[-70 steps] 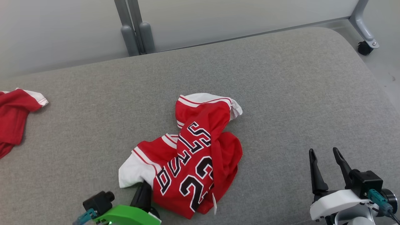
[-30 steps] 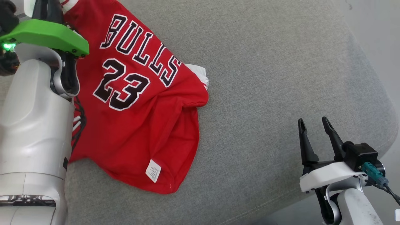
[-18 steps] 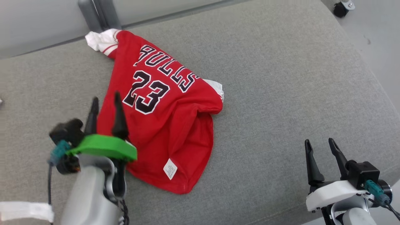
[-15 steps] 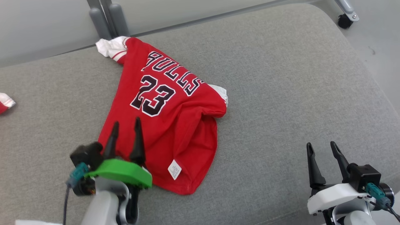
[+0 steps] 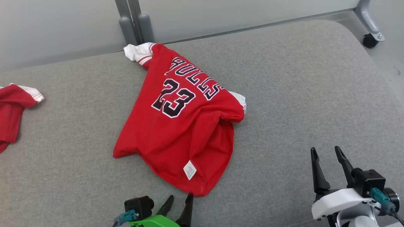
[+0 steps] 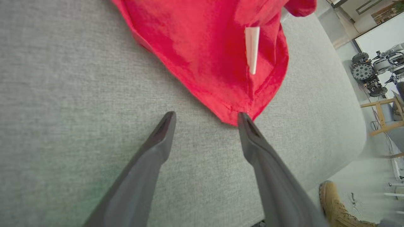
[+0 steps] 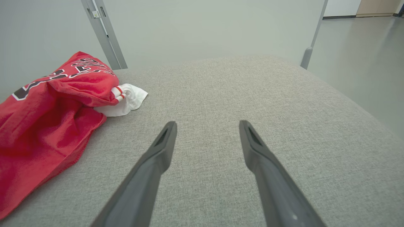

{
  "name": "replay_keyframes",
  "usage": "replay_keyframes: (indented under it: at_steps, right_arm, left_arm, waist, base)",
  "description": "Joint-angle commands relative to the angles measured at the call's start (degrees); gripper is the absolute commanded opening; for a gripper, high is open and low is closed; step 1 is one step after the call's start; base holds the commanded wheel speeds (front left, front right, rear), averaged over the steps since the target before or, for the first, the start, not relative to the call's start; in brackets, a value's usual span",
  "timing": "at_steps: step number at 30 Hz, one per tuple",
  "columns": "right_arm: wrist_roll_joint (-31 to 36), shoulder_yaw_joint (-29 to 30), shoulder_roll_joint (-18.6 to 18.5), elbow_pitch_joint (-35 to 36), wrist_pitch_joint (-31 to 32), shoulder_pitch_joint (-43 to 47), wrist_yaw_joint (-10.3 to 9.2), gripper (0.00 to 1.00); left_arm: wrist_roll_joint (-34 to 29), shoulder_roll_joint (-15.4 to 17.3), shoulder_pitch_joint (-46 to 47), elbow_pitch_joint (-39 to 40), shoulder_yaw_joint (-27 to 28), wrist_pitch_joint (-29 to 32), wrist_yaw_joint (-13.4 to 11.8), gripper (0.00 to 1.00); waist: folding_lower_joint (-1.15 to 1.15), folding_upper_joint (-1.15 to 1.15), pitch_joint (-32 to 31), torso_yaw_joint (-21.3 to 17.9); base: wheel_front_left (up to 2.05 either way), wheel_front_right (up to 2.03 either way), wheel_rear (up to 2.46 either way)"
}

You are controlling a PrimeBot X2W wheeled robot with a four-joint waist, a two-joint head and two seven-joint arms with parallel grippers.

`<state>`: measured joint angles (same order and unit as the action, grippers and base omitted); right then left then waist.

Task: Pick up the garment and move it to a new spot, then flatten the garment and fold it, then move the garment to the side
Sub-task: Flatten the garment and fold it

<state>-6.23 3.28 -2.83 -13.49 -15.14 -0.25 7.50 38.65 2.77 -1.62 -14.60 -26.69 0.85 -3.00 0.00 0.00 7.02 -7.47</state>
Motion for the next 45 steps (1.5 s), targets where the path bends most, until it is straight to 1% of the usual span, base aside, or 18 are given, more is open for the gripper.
replay_keyframes:
  at_steps: [1, 3, 5, 8, 9, 11, 13, 14, 15, 19, 22, 25, 28, 32, 36, 40, 44, 45]
  right_arm:
    - [0.41, 0.03, -0.12, 0.24, -0.01, -0.32, -0.02, 1.00]
    - [0.47, -0.36, -0.11, 0.22, -0.01, -0.66, -0.02, 1.00]
    - [0.31, -0.35, -0.15, 0.20, -0.01, -0.97, -0.03, 1.00]
    - [-0.02, -0.23, -0.11, 0.29, -0.01, -1.12, -0.02, 1.00]
    - [-0.11, -0.25, -0.13, 0.28, -0.01, -1.18, -0.02, 1.00]
    - [-0.25, -0.34, -0.12, 0.22, -0.01, -1.32, -0.02, 1.00]
    - [-0.47, -0.29, -0.12, 0.12, -0.01, -1.49, -0.02, 1.00]
    - [-0.51, -0.26, -0.12, 0.11, -0.01, -1.46, -0.02, 1.00]
    - [-0.54, -0.24, -0.12, 0.07, -0.01, -1.42, -0.03, 1.00]
    - [-0.56, 0.15, -0.12, -0.09, -0.01, -1.04, -0.02, 1.00]
    - [-0.35, 0.71, -0.13, -0.22, -0.01, -0.04, -0.02, 1.00]
    - [-0.13, 1.27, -0.11, -0.19, -0.01, 0.66, -0.02, 1.00]
    - [0.23, 1.33, -0.12, -0.39, -0.01, 1.57, -0.03, 1.00]
    - [0.41, 1.10, -0.11, -0.45, -0.01, 2.03, -0.02, 1.00]
    - [0.65, 0.64, -0.13, -0.64, -0.01, 2.09, -0.02, 1.00]
    - [1.05, 0.15, -0.33, -1.05, -0.01, 2.13, -0.02, 1.00]
    - [1.04, -0.46, -0.69, -1.47, -0.01, 1.67, -0.02, 1.00]
    - [1.05, -0.84, -0.81, -1.61, -0.01, 1.47, -0.02, 1.00]
  left_arm:
    - [1.08, 0.25, 1.44, -0.58, -0.43, 0.35, -0.33, 1.00]
    - [1.64, 0.28, 2.63, -2.08, -1.07, 1.00, -0.65, 0.99]
    - [3.13, 0.26, 3.49, -3.38, -1.61, 0.77, -0.21, 0.82]
    - [4.27, 0.26, 5.12, -5.49, -2.50, 0.33, -0.02, 0.69]
    - [4.97, 0.26, 5.42, -5.95, -2.73, 0.30, 0.11, 0.68]
    - [6.13, 0.26, 6.17, -6.86, -3.35, -0.07, 0.31, 0.52]
    - [6.93, 0.26, 6.86, -7.60, -3.75, -0.68, 0.47, 0.42]
    - [7.43, 0.26, 7.22, -7.93, -3.96, -1.06, 0.51, 0.33]
    - [7.95, 0.25, 7.42, -8.14, -3.99, -1.57, 0.51, 0.00]
    - [9.36, 0.29, 8.54, -8.77, -3.96, -3.95, 1.00, 0.00]
    - [10.03, 0.47, 7.60, -7.02, -3.14, -5.61, 1.47, 0.00]
    - [10.63, 2.29, 5.03, -2.78, -2.08, -6.40, 1.42, 0.00]
    - [11.04, 5.09, 2.25, 4.01, -0.56, -6.16, 0.55, 0.00]
    - [12.54, 9.25, -0.87, 13.61, 2.09, -4.51, -0.63, 0.00]
    - [15.20, 11.81, -1.59, 20.78, 5.54, -3.12, -1.04, 0.00]
    - [16.89, 13.98, 1.05, 22.75, 7.91, -0.94, -1.41, 0.00]
    - [20.27, 16.03, 4.05, 21.93, 8.86, 3.88, -0.08, 0.00]
    - [20.71, 17.28, 4.71, 21.54, 8.75, 5.72, 0.41, 0.00]
  waist:
    - [0.00, 0.00, 0.52, -0.03]
    - [0.00, 0.00, 0.95, -0.34]
    - [0.00, 0.00, 1.45, -0.60]
    - [0.00, 0.00, 2.06, -0.82]
    - [0.00, 0.00, 2.19, -0.87]
    - [0.00, 0.00, 2.48, -0.99]
    - [0.00, 0.00, 2.70, -1.07]
    - [0.00, 0.00, 2.74, -1.08]
    - [0.00, 0.00, 2.77, -1.07]
    - [0.00, 0.00, 2.54, -0.61]
    - [0.00, 0.00, 1.71, 0.25]
    - [0.00, 0.00, 0.84, 1.56]
    - [0.00, 0.00, -0.20, 3.33]
    - [0.00, 0.00, -1.39, 5.72]
    - [0.00, 0.00, -2.43, 7.90]
    - [0.00, 0.00, -3.33, 9.54]
    - [0.00, 0.00, -3.90, 10.38]
    - [0.00, 0.00, -4.08, 10.29]
  base:
    - [0.00, 0.00, 0.00]
    - [0.00, 0.00, 0.00]
    - [0.00, 0.00, 0.00]
    - [0.00, 0.00, 0.00]
    - [0.00, 0.00, 0.00]
    - [0.00, 0.00, 0.00]
    - [0.00, 0.00, 0.00]
    - [0.00, 0.00, 0.00]
    - [0.00, 0.00, 0.00]
    - [0.00, 0.00, 0.00]
    - [0.00, 0.00, 0.00]
    - [0.00, 0.00, 0.00]
    - [0.00, 0.00, 0.00]
    - [0.00, 0.00, 0.00]
    - [0.00, 0.00, 0.00]
    - [0.00, 0.00, 0.00]
    - [0.00, 0.00, 0.00]
    - [0.00, 0.00, 0.00]
